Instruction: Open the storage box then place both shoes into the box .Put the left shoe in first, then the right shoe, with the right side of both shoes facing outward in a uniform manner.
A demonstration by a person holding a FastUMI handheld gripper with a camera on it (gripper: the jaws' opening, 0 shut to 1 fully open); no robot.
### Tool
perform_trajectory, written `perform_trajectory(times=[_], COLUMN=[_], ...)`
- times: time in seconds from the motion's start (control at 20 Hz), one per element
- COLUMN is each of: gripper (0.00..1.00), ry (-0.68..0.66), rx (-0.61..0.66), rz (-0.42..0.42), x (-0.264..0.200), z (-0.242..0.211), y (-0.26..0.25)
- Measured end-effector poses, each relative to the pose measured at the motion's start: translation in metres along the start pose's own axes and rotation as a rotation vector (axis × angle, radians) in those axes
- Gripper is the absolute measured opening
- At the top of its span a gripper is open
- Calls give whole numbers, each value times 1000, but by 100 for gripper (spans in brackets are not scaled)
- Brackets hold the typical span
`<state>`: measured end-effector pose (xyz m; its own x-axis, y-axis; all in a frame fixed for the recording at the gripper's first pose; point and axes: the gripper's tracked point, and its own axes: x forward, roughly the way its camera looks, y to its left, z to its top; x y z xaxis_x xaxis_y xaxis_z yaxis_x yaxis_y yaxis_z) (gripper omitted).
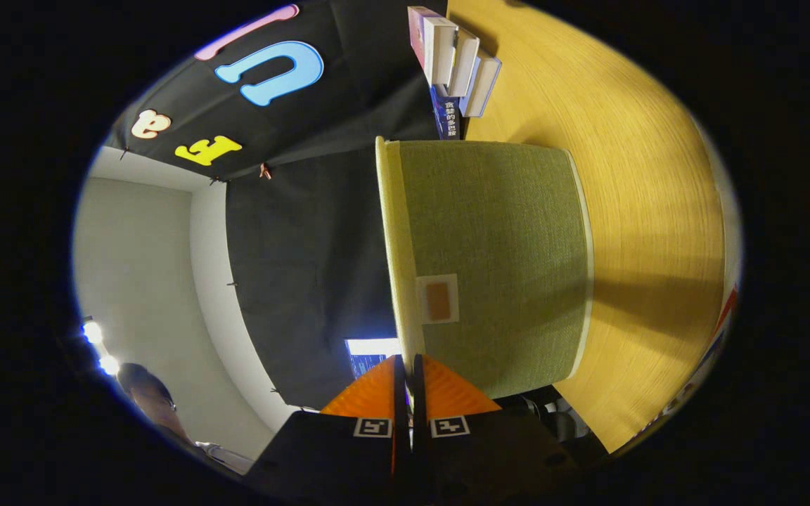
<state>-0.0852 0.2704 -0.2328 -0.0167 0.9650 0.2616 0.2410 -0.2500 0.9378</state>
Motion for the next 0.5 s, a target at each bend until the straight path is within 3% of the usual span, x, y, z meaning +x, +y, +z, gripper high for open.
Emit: perform_trajectory(times=[0.5], gripper=[5], ry=[-181], rx=[-261], rz=[-19], x=[39], z=[-15], y=[103])
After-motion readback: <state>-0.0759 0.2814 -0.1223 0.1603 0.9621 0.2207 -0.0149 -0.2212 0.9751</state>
